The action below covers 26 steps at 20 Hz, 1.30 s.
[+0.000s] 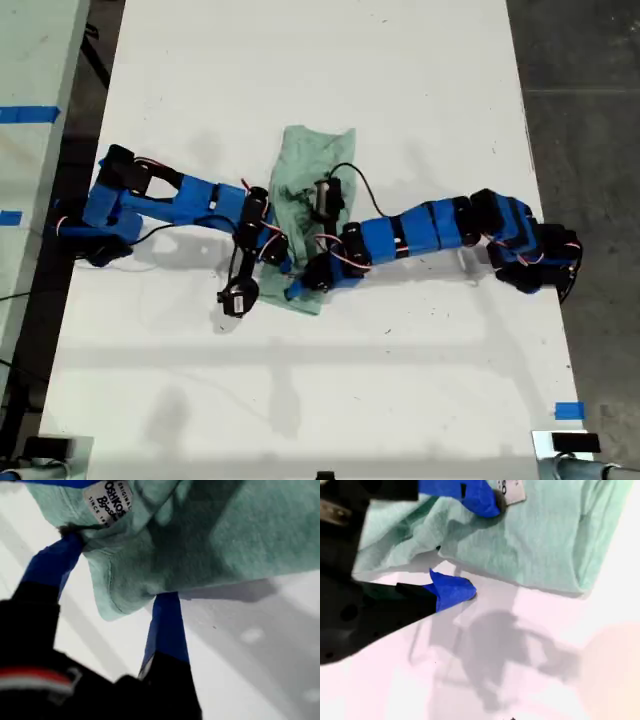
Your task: Fold tshirt
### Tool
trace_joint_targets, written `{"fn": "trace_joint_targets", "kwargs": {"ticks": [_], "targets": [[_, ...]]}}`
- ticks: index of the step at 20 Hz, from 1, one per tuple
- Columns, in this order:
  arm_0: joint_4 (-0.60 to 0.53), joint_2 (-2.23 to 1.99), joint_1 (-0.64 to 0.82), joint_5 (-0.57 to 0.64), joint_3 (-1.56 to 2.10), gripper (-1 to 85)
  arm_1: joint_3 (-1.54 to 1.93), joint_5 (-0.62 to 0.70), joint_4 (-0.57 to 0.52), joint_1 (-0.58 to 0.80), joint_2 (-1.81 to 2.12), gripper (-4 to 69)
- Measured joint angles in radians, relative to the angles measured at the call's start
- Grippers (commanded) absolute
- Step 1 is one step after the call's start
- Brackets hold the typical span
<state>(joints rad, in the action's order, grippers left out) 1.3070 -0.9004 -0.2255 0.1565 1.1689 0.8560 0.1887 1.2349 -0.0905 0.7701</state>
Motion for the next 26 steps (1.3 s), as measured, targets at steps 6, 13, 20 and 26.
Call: {"fn": "trace_joint_targets", "kwargs": {"ticks": [6,13,20,26], "targets": [[-0.137,0.049,-0.002,-0.038,-0.017,0.1,-0.023,-0.025,-0.034,0.012,-0.052,-0.4],[-0.158,0.015,-0.061,-0.052,-0.037,0.0,-0.025,-0.029,-0.037,-0.017,-0.034,-1.7],[-0.052,0.095,-0.262,0.020,-0.400,0.0,0.000,-0.041,0.051,-0.212,0.094,-1.7],[-0.189,0.097,-0.408,0.018,-0.423,0.0,-0.080,-0.048,0.018,-0.374,0.115,-1.7]]}}
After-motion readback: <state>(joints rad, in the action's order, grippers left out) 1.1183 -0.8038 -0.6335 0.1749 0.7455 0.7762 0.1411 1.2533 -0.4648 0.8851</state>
